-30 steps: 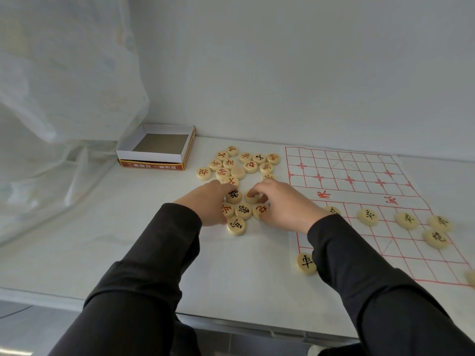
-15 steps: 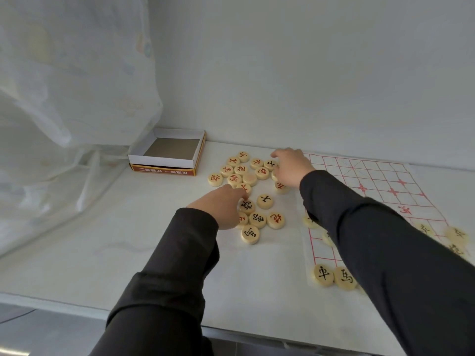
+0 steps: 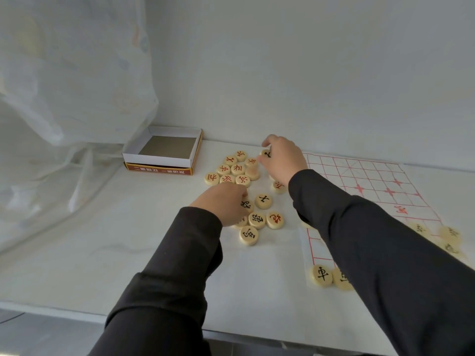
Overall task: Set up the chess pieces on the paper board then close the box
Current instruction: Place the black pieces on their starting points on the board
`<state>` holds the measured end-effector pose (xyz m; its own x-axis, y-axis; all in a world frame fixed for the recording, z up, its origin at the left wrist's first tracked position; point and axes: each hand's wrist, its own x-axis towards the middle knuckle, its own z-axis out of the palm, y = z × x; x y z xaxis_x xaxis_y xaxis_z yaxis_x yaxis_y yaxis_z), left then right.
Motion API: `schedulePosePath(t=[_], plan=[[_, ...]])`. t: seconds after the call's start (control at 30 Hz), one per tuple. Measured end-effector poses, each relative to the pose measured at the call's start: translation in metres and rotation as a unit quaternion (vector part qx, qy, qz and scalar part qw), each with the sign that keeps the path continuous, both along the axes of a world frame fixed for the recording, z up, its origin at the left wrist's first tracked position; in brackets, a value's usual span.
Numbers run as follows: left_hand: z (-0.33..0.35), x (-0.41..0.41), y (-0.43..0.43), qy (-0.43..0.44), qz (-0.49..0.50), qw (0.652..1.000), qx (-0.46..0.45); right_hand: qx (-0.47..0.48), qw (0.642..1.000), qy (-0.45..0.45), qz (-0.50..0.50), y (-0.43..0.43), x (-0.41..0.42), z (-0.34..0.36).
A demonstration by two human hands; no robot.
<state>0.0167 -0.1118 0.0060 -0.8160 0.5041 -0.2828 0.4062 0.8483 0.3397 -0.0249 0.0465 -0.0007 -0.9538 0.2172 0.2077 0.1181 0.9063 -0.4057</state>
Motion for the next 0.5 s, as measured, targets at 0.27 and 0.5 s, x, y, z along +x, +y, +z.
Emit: schedulePosePath(t=[0.27,0.5], plan=[[-0.005,0.020,0.012,0.128,0.025,0.991,-0.027,-0.310,0.949,0.032,-0.052,0.014,0.097,0.023],[-0.005,0.064,0.054,0.176,-0.017,0.981,0.084,-0.338,0.937,0.059,-0.069,0.042,0.163,0.031]])
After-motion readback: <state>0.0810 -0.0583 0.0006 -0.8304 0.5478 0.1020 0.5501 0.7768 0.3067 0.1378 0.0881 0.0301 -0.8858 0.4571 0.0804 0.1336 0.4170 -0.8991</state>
